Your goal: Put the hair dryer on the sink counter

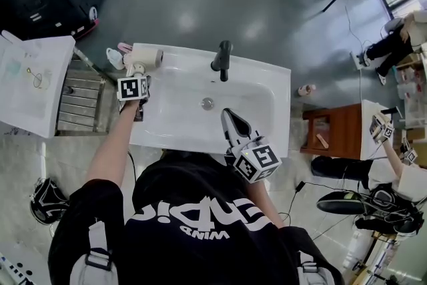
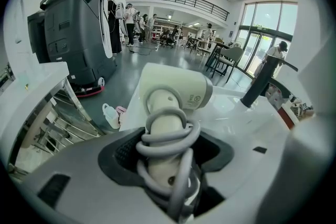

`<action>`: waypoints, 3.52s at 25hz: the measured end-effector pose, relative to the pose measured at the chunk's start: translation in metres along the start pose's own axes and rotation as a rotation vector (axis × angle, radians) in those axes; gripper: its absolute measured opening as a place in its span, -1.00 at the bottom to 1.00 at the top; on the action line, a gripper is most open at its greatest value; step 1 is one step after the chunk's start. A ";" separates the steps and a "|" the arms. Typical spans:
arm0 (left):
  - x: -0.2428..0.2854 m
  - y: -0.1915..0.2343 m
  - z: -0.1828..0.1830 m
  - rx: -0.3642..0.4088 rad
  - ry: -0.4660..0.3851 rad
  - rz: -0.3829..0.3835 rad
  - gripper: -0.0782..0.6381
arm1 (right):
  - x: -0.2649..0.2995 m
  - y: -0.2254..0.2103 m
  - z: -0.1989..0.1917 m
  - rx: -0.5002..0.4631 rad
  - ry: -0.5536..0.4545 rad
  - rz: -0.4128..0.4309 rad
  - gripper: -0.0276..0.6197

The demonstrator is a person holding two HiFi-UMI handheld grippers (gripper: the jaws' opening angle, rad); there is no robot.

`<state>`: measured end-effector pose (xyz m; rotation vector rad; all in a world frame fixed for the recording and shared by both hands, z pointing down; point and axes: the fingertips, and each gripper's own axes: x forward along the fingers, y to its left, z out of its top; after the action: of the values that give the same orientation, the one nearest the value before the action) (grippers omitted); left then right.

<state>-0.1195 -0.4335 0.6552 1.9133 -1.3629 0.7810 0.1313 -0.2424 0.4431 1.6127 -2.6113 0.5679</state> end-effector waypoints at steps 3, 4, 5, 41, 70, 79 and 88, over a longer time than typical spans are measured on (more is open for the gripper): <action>0.000 -0.001 0.000 0.000 0.001 0.003 -0.02 | 0.000 -0.001 0.001 0.000 -0.001 0.000 -0.86; 0.000 -0.001 0.000 0.001 0.000 0.004 -0.02 | 0.000 -0.002 0.001 -0.001 0.000 -0.001 -0.86; 0.001 -0.001 0.000 0.003 -0.002 0.005 -0.02 | 0.001 -0.003 0.001 -0.002 0.000 -0.001 -0.86; -0.129 -0.045 0.023 -0.043 -0.265 -0.131 -0.67 | -0.006 -0.027 0.012 -0.016 -0.007 -0.031 -0.86; -0.256 -0.179 0.068 0.286 -0.644 -0.581 -0.73 | -0.031 0.000 0.060 -0.209 -0.127 0.077 -0.86; -0.260 -0.183 0.061 0.344 -0.690 -0.592 -0.73 | -0.037 0.005 0.059 -0.193 -0.182 0.098 -0.86; -0.255 -0.186 0.049 0.322 -0.655 -0.598 -0.73 | -0.038 0.005 0.057 -0.195 -0.177 0.092 -0.86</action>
<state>-0.0089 -0.2823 0.3964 2.7946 -0.9167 0.0633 0.1545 -0.2260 0.3806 1.5567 -2.7741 0.1714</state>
